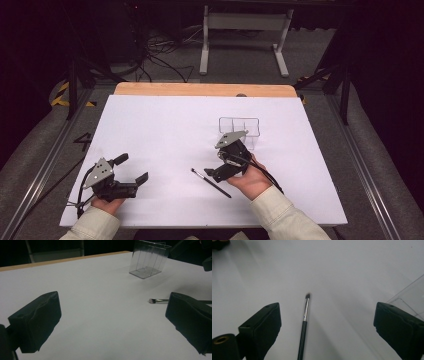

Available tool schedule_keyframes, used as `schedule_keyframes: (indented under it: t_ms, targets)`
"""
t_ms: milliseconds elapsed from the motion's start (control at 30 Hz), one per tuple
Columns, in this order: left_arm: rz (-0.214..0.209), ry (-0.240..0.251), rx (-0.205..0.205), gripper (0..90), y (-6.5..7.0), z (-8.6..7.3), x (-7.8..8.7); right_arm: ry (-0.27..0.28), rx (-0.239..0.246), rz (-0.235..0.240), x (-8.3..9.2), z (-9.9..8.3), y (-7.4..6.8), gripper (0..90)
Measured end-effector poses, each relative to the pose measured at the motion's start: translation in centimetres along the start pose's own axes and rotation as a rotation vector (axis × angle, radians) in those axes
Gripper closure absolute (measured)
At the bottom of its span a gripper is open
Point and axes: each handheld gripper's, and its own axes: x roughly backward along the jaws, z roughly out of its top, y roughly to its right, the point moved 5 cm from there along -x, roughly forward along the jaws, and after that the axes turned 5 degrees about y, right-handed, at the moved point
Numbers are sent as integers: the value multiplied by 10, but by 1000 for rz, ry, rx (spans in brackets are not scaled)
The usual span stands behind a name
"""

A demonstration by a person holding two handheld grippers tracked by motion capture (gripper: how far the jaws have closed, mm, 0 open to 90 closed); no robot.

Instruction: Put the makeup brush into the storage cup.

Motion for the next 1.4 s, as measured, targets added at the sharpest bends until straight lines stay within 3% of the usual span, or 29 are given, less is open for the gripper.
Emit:
schedule_keyframes:
  t_ms: [233,1033,1400]
  targets:
    - [-3,-11,5,9,0,0,0,-111,28,2,-7,1,-3,119]
    - [-1,-11,-3,15,2,0,0,-346,97,32,-33,-9,-15,263]
    - [-4,-15,-2,16,2,-1,-1,-455,122,56,-47,-15,-21,444]
